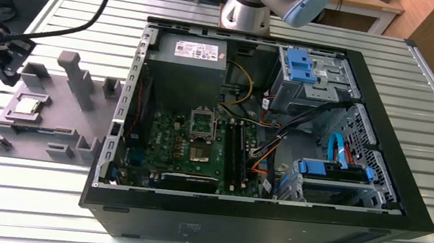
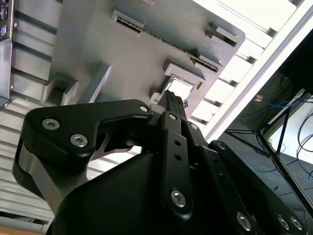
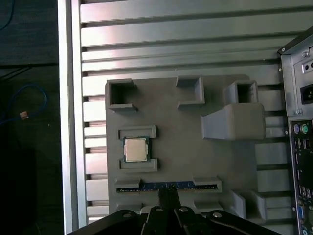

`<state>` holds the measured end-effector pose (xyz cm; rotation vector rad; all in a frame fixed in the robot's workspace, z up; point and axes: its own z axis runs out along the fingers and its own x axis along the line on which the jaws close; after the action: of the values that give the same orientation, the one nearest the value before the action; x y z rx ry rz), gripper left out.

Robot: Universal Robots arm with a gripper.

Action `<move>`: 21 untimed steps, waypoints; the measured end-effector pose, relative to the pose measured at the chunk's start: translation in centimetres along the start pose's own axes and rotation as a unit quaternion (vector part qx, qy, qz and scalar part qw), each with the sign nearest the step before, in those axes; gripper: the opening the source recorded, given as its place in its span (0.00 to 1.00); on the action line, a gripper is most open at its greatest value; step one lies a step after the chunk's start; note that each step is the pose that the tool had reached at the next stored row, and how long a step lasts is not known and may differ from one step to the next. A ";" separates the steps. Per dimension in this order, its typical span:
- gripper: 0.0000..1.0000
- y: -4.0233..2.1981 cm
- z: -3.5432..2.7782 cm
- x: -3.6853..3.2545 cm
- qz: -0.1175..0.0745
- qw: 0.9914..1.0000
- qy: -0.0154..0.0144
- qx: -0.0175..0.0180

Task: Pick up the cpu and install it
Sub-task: 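Reach for the cpu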

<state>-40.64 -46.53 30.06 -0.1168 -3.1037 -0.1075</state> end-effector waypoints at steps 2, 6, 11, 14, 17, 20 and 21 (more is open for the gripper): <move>0.10 0.09 0.37 0.03 -0.003 1.000 0.000 0.000; 0.10 0.56 1.05 0.46 -0.005 1.000 0.000 0.000; 0.10 0.92 1.92 1.34 -0.006 1.000 0.000 0.000; 0.10 0.93 2.46 1.46 -0.007 1.000 0.000 0.001; 0.10 0.91 3.01 1.50 -0.009 1.000 0.001 0.001; 0.10 0.88 3.55 1.54 -0.012 1.000 0.001 0.001; 0.10 0.89 3.73 1.58 -0.013 1.000 0.001 0.001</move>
<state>-42.26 -45.27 26.46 -0.0773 -3.1041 -0.1058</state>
